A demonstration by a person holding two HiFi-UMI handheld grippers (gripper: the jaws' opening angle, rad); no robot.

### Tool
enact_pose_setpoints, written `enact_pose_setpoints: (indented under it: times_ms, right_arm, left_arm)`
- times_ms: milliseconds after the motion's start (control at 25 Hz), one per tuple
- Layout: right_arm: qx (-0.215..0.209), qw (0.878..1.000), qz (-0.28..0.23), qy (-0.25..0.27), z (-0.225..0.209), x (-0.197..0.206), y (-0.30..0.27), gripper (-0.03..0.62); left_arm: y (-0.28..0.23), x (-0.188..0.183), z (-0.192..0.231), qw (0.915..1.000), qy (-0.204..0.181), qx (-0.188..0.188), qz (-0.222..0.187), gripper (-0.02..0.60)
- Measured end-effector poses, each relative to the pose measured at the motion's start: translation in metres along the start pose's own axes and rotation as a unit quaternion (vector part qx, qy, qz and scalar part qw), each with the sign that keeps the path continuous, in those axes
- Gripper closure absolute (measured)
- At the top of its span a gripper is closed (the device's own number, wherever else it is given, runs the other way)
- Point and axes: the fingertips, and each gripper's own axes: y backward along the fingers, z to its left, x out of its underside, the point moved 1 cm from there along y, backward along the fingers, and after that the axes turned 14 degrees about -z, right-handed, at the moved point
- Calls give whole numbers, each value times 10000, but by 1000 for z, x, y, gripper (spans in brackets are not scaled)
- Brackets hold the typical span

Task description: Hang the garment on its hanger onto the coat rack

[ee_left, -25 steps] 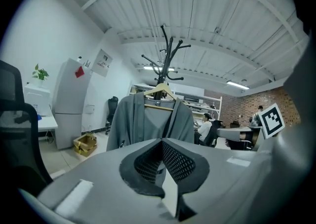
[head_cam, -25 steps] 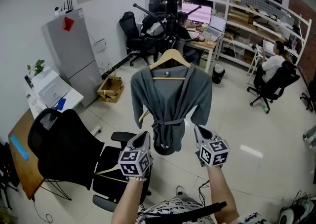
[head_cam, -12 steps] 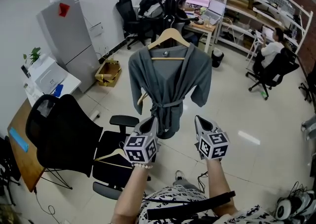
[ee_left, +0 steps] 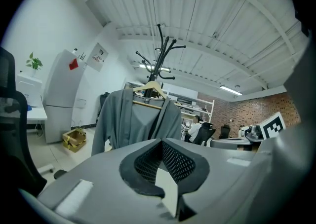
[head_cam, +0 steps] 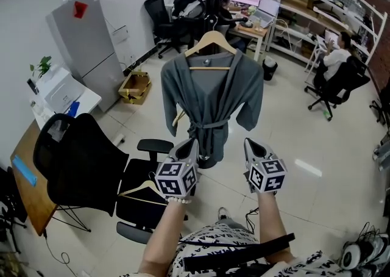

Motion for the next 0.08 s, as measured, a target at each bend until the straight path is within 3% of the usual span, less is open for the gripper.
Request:
enact_pose_setpoints:
  times_ms: [80]
  right_arm:
    - [0, 10000, -17, -2, -1, 0, -1, 589]
  left_arm:
    - [-1, -1, 1, 10000, 13, 1, -19, 594]
